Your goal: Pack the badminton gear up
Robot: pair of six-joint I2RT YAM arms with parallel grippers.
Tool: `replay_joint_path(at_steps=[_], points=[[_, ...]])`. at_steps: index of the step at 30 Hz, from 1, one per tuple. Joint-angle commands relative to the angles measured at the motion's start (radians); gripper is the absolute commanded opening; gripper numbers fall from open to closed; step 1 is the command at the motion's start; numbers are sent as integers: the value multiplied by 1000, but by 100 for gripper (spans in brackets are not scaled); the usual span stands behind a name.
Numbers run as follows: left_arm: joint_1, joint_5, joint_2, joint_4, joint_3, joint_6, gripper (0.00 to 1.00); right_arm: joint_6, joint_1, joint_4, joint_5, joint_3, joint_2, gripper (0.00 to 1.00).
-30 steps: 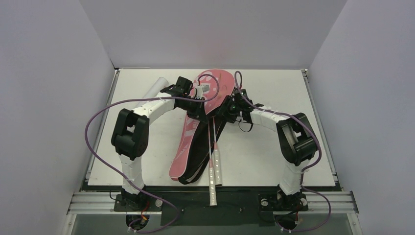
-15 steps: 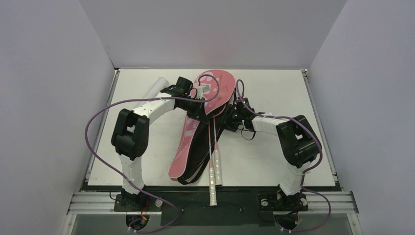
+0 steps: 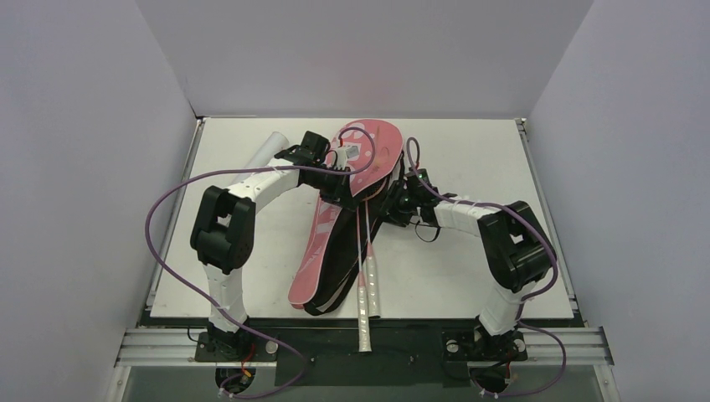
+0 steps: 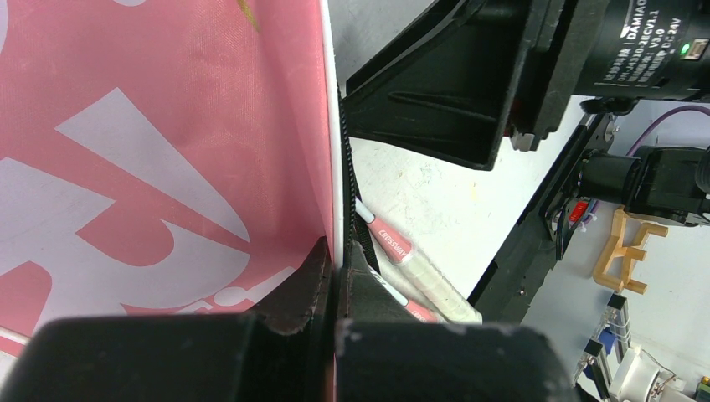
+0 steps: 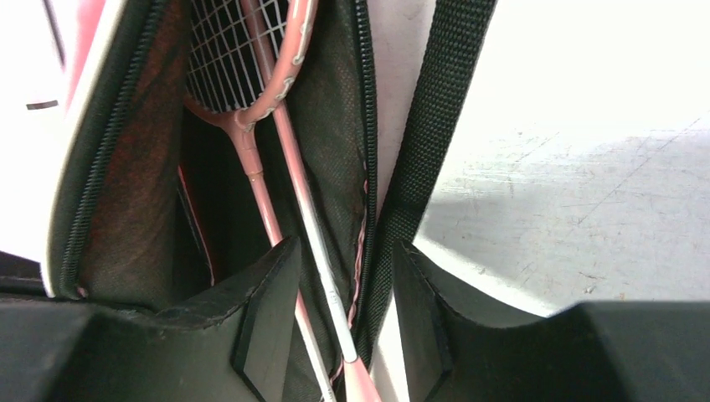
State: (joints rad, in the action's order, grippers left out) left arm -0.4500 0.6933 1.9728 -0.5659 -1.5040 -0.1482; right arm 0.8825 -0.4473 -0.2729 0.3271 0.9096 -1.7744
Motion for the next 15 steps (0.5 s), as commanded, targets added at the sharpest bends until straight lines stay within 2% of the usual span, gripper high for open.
replay_joint_path(at_steps=[1,9,13,15], points=[[-3,48,-62,21,-9,3,0,1,-1,-27,-4,23,-37,39],[-4,50,-64,17,-11,2,0,36,0,-89,12,40,-107,33],[-4,47,-67,13,-8,9,0,62,-1,-130,30,39,-118,23],[-4,40,-67,4,-8,20,0,65,0,-127,34,36,-108,15]])
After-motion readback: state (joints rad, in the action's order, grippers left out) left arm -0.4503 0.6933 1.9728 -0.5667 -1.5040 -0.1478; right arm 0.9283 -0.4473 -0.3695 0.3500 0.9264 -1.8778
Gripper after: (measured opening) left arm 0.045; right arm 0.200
